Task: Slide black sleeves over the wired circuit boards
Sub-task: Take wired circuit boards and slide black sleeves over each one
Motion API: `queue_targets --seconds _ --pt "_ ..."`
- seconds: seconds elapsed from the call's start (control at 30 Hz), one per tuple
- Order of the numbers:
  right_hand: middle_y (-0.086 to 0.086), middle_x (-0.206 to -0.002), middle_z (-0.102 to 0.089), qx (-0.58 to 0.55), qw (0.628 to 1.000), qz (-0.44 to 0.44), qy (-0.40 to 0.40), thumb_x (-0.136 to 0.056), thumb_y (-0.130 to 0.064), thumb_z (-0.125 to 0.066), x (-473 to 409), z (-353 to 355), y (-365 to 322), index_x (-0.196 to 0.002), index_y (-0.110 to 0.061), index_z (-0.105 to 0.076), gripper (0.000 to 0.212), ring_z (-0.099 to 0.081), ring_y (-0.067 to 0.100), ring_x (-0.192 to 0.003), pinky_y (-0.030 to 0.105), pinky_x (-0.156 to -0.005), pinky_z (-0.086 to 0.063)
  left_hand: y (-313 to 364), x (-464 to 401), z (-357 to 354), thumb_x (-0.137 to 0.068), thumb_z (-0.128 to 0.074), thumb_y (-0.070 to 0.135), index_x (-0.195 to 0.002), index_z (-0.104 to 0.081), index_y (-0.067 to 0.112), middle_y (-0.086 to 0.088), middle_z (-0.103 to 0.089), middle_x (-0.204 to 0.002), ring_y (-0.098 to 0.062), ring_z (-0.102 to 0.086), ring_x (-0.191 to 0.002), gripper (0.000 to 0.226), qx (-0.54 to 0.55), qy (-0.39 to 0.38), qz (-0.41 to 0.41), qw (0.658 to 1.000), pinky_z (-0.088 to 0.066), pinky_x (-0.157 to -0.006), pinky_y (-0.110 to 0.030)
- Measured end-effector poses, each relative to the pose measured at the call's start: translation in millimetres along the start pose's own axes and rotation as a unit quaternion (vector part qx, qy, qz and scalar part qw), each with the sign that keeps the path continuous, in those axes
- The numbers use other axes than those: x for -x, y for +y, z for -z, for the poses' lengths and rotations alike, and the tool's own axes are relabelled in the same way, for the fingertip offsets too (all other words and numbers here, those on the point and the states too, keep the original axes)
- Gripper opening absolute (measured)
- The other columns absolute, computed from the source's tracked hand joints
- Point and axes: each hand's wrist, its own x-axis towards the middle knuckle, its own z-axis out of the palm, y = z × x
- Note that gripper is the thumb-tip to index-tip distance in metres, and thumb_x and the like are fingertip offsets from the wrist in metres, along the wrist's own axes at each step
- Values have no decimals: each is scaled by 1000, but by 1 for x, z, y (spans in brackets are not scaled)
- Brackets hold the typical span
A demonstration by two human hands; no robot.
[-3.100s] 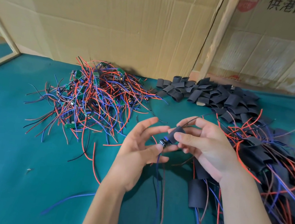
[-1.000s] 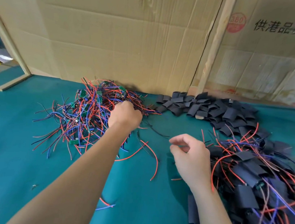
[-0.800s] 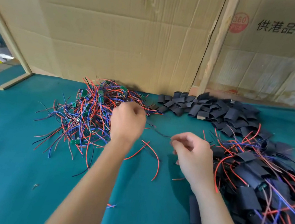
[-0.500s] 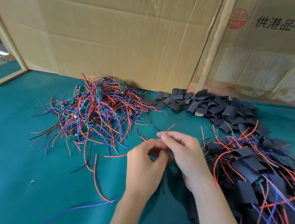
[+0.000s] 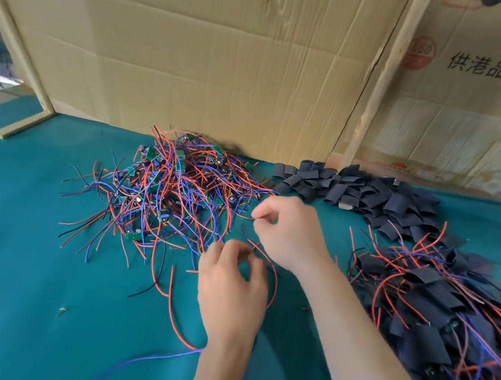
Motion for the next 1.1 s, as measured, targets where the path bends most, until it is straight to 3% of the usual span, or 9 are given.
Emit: queue_targets --seconds 0.17,0.33,0.47,0.53,0.6,0.7,0.77,0.83,1.1 --pt "13 -124 -62 177 980 -23 -91 -95 -23 -64 -56 -30 7 -116 -17 -63 22 -59 38 -114 44 -95 -53 2 1 -3 -81 -64 6 -83 -66 17 4 -64 -82 -24 -59 -81 12 46 -5 22 999 -47 -77 -43" --pt "15 -104 -66 201 971 -2 -127 -97 -21 -63 -62 -35 16 -93 -9 -65 12 -61 40 -100 42 -84 -54 0 -4 -10 -81 -63 8 -81 -67 19 4 -65 -72 -15 -59 -68 12 79 -31 36 996 -47 -70 -35" --pt "9 -65 -37 216 964 28 -149 -99 -21 -56 -49 2 7 -61 -16 -37 43 -39 34 -77 34 -63 -33 -4 -8 -10 -83 -57 16 -80 -67 21 8 -69 -67 -5 -63 -61 11 138 -40 92 985 -51 -64 -26" --pt "22 -69 -48 217 962 26 -163 -99 -23 -56 -34 27 3 -63 -5 -48 42 -38 40 -77 35 -61 -34 -4 -12 -12 -92 -56 9 -87 -68 18 0 -73 -74 -14 -70 -63 15 229 -63 158 958 -55 -62 -27" --pt "27 -87 -63 210 965 37 -150 -98 -27 -58 -16 48 4 -80 4 -63 36 -54 42 -86 37 -61 -43 1 -15 -11 -100 -53 9 -98 -66 7 -10 -75 -86 -19 -74 -70 13 332 -103 224 910 -57 -64 -28" --pt "9 -75 -68 212 965 72 -139 -95 -30 -60 14 65 3 -79 -10 -69 27 -62 24 -76 38 -72 -50 9 -18 -7 -106 -49 16 -99 -63 -1 -21 -74 -98 -24 -76 -84 23 465 -152 289 823 -59 -68 -26" --pt "-6 -70 -65 204 963 82 -159 -94 -32 -62 35 68 4 -74 -24 -63 22 -56 1 -68 32 -68 -46 12 -19 -3 -107 -47 19 -98 -61 -1 -23 -75 -99 -26 -76 -87 26 525 -174 308 774 -60 -69 -26" --pt "-10 -70 -63 199 960 87 -178 -94 -34 -63 54 70 6 -76 -26 -60 20 -53 -4 -66 26 -65 -41 13 -19 0 -106 -46 20 -100 -58 -2 -25 -74 -99 -28 -76 -88 26 557 -182 319 745 -60 -70 -28" --pt "-12 -85 -60 215 927 112 -287 -99 -39 -56 96 84 -4 -86 -30 -55 17 -53 3 -85 22 -78 -44 10 -16 2 -98 -58 2 -112 -55 -7 -17 -71 -78 -21 -72 -67 17 474 -268 303 782 -60 -64 -25"
